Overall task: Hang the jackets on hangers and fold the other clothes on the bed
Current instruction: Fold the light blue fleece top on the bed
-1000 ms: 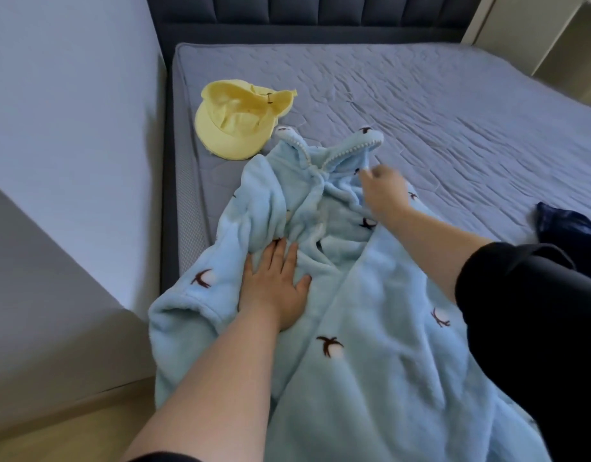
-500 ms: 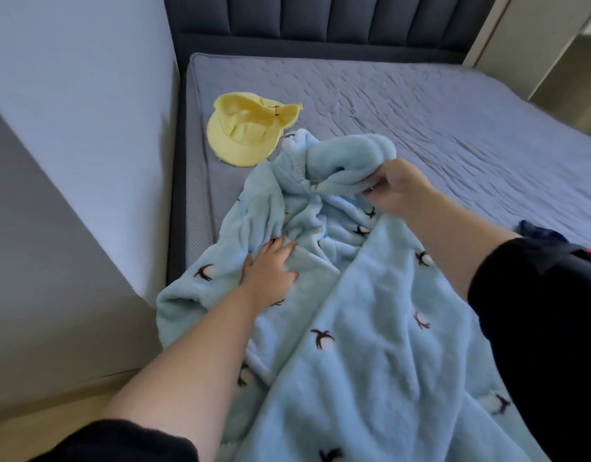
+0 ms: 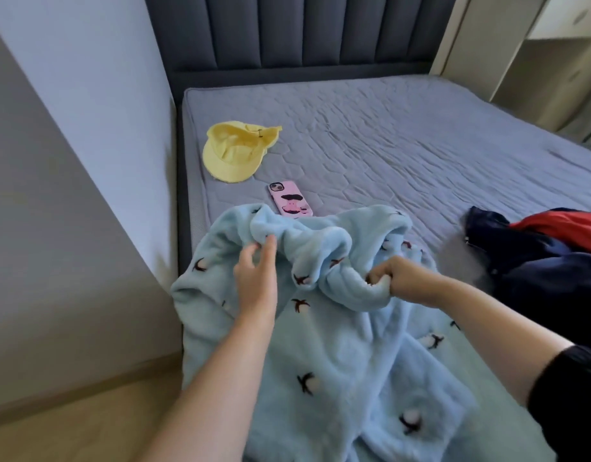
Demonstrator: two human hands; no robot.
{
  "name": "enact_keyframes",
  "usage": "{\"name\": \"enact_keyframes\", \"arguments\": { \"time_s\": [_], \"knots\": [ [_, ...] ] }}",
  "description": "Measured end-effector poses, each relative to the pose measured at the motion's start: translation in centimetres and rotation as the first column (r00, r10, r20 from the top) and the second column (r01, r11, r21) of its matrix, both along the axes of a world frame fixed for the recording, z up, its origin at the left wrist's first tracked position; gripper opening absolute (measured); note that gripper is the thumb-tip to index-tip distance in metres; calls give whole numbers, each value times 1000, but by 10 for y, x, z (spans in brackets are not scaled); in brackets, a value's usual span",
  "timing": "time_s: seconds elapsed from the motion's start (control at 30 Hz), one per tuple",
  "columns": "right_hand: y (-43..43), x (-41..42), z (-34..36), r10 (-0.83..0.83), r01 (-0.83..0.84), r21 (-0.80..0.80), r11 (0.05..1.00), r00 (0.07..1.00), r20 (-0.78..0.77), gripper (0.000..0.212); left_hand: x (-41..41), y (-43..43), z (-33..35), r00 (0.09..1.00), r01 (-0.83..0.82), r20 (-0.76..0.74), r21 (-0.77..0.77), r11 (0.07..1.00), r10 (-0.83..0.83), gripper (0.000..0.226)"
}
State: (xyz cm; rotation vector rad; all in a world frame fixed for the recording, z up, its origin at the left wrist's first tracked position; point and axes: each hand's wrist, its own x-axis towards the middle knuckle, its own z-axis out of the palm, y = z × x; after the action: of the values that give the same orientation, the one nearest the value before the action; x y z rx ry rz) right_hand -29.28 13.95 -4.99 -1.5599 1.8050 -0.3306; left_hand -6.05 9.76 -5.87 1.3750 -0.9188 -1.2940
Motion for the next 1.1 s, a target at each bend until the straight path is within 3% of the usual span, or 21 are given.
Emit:
{"name": "enact_keyframes", "arguments": {
  "time_s": [0.17, 0.27, 0.33, 0.37, 0.4, 0.47, 0.5, 0.53, 0.57, 0.63, 0.67, 0.73, 0.8, 0.87, 0.93, 1.03, 1.07, 1.1],
  "knots": [
    [39, 14, -21, 85, -87, -55, 995, 995, -45, 17, -33, 50, -4, 992, 69, -124, 277, 958, -35, 71],
    [54, 15, -29, 100, -104, -61, 993, 993, -56, 16, -28, 56, -15, 989, 143, -81, 382, 913, -121, 47],
    [61, 8, -36, -110, 117, -131, 984, 992, 56, 23, -14, 51, -19, 977, 212, -116, 433, 876, -179, 37],
    [64, 4, -40, -273, 297, -148, 944, 949, 160, 29, -6, 49, -22, 960, 263, -208, 426, 865, -189, 33],
    [67, -1, -45, -428, 477, -98, 874, 848, 312, 33, 3, 50, -23, 915, 314, -370, 402, 860, -161, 35],
    [73, -3, -53, -612, 674, 143, 724, 533, 584, 31, 18, 59, -30, 693, 343, -721, 333, 878, 3, 49],
    [76, -2, -55, -664, 704, 250, 665, 404, 629, 31, 23, 64, -33, 650, 342, -760, 312, 886, 16, 52],
    [78, 0, -56, -696, 717, 307, 626, 337, 634, 32, 26, 69, -35, 690, 335, -724, 297, 894, -18, 53],
    [78, 2, -56, -712, 734, 316, 601, 314, 628, 31, 27, 72, -36, 791, 309, -606, 290, 906, -76, 51],
    [78, 7, -52, -714, 770, 240, 591, 361, 600, 23, 25, 75, -35, 976, 178, -173, 287, 941, -132, 39],
    [78, 12, -49, -703, 773, 186, 606, 411, 581, 18, 25, 75, -34, 993, 107, 21, 289, 951, -118, 34],
    [79, 22, -43, -666, 748, 54, 662, 553, 500, 24, 29, 75, -31, 959, -17, 278, 256, 967, -56, 25],
    [79, 34, -39, -606, 686, -102, 720, 694, 389, 38, 36, 75, -29, 903, -84, 429, 181, 980, -2, 16],
    [81, 46, -35, -584, 652, -141, 745, 740, 334, 35, 39, 77, -26, 890, -66, 456, 182, 981, -25, 19],
    [86, 53, -33, -604, 675, -93, 732, 706, 370, 32, 40, 80, -23, 905, 9, 409, 265, 964, -120, 37],
    [103, 52, -39, -570, 652, -32, 758, 685, 454, 20, 47, 85, -23, 948, 219, 144, 355, 909, -285, 42],
    [110, 49, -41, -518, 589, -11, 808, 718, 465, 14, 50, 88, -24, 908, 340, 127, 329, 881, -398, 39],
    [116, 45, -44, -447, 499, 5, 867, 772, 451, 15, 52, 90, -24, 812, 476, 206, 307, 824, -546, 39]
  ]
}}
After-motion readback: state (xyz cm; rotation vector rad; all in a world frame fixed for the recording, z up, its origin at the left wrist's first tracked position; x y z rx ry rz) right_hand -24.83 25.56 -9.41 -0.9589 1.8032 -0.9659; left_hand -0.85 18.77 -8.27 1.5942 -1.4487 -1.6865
